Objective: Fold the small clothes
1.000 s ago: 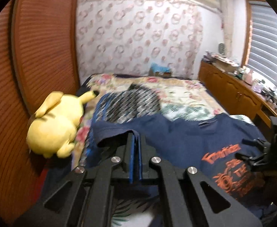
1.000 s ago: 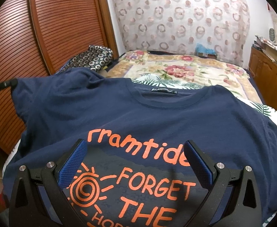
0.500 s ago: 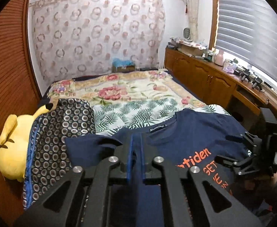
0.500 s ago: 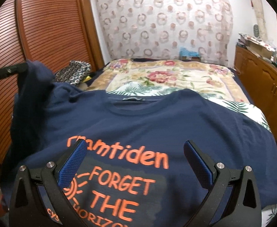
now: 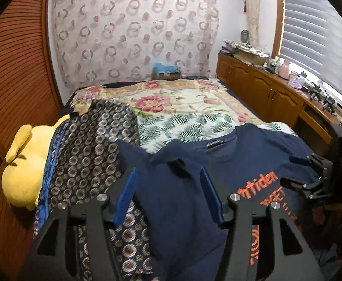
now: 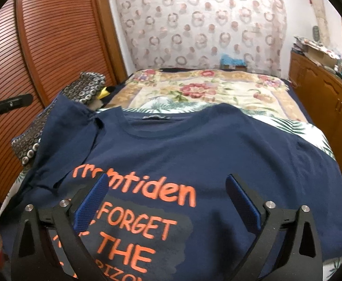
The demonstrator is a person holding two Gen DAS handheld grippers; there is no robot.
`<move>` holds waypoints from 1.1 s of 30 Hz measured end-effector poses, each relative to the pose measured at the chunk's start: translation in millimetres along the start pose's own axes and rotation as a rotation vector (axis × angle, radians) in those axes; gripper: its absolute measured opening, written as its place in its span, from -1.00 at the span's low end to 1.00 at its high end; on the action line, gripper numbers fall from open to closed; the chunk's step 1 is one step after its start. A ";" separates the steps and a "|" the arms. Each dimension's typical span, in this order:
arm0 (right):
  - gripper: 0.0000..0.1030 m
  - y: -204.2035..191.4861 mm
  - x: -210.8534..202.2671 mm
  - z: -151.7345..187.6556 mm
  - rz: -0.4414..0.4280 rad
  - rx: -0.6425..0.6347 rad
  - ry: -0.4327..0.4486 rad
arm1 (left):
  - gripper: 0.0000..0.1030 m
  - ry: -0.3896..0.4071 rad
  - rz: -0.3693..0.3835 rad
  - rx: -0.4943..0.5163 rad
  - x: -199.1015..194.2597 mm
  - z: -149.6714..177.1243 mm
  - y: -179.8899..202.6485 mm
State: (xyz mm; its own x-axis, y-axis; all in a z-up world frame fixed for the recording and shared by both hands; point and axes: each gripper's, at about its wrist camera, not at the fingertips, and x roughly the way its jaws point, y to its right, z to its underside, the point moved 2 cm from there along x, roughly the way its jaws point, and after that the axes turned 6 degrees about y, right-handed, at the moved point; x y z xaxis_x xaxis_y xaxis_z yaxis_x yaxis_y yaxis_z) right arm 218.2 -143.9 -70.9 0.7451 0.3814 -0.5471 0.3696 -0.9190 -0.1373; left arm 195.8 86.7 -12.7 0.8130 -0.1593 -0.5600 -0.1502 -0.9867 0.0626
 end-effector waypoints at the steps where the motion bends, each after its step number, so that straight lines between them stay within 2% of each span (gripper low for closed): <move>1: 0.94 -3.0 0.5 -1.5 -0.007 -0.007 0.001 | 0.07 -0.003 -0.004 -0.002 0.0 2.3 -1.0; 6: 0.94 -4.8 -1.9 -4.8 -0.013 -0.018 0.005 | 0.07 -0.024 0.014 -0.010 2.7 18.3 2.2; 13: 0.88 19.4 -15.2 -2.4 0.052 0.003 0.008 | 0.07 -0.084 0.067 0.000 27.8 41.7 25.5; 22: 0.82 91.7 -52.0 20.2 0.216 0.082 -0.006 | 0.07 -0.175 0.111 0.051 58.3 65.7 62.8; 33: 0.72 179.3 -109.0 53.7 0.411 0.182 -0.047 | 0.07 -0.211 0.114 0.095 74.5 76.9 77.1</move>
State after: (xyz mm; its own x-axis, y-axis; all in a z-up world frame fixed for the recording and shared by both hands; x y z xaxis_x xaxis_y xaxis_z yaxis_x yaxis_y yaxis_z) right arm 173.5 -355.7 -80.2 0.7823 -0.0201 -0.6226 -0.0586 -0.9974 -0.0415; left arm 201.5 1.4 -113.1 0.6540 -0.2492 -0.7143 -0.2947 -0.9535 0.0628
